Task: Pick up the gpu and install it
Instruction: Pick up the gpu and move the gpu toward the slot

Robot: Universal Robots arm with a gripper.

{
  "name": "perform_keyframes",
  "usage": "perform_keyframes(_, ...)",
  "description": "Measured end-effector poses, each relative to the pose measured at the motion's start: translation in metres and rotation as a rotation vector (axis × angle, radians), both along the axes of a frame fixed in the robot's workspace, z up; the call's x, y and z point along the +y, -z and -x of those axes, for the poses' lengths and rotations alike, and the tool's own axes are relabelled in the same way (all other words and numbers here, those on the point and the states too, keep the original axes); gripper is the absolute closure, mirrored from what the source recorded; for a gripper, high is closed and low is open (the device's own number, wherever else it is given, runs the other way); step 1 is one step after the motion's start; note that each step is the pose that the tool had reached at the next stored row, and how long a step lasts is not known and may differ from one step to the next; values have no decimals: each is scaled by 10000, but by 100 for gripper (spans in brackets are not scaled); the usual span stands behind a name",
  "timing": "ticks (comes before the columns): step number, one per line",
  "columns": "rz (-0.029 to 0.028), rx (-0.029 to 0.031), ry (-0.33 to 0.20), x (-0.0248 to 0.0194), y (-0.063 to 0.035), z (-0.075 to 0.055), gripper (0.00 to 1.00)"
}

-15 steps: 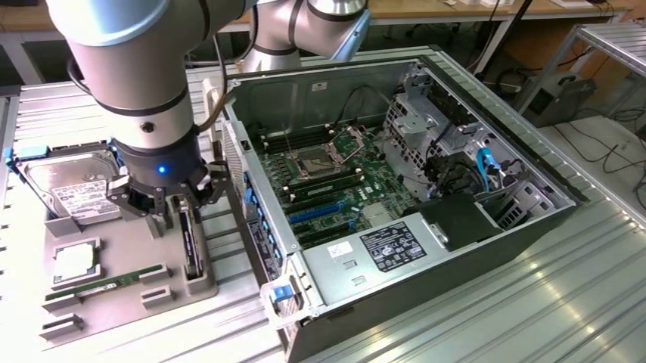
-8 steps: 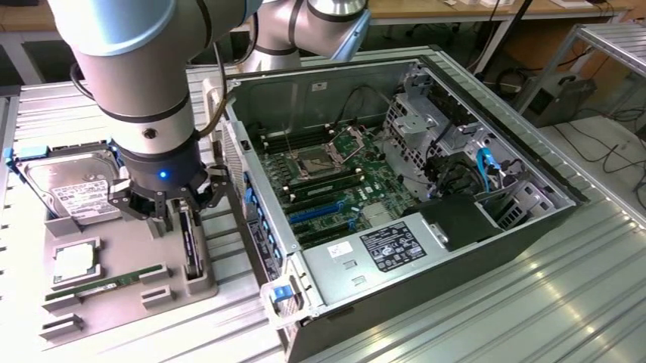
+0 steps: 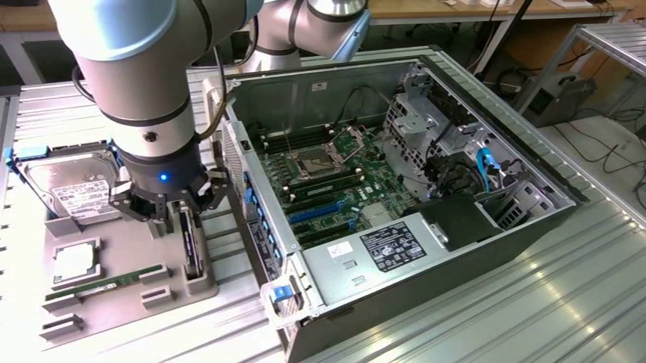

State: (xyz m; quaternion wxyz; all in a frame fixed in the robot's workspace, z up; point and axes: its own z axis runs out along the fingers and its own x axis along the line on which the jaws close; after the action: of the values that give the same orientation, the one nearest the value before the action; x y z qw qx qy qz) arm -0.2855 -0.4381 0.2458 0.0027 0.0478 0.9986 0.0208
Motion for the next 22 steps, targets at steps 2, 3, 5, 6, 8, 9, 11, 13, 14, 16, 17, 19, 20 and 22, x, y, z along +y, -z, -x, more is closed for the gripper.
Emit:
perform_keyframes(2, 3, 0, 27, -4, 5, 0, 58)
perform_keyframes(3, 5, 2, 38, -7, 6, 0, 58)
perform_keyframes(5, 6, 3, 42, -8, 7, 0, 58)
perform_keyframes(6, 6, 3, 42, -8, 7, 0, 58)
perform_keyframes(8, 5, 3, 41, -9, 8, 0, 66)
perform_keyframes(9, 5, 3, 41, -9, 7, 0, 73)
perform_keyframes(11, 5, 2, 42, -9, 7, 0, 73)
perform_keyframes(13, 5, 2, 17, -9, 7, 0, 73)
perform_keyframes(14, 6, 3, -59, -9, 7, 1, 74)
perform_keyframes(16, 5, 2, -293, -9, 7, 0, 74)
perform_keyframes(17, 5, 2, -466, -9, 7, 0, 74)
perform_keyframes(19, 5, 2, -795, -9, 7, 0, 74)
perform_keyframes(20, 5, 2, -926, -9, 7, 1, 74)
perform_keyframes(22, 5, 2, -1038, -9, 7, 0, 74)
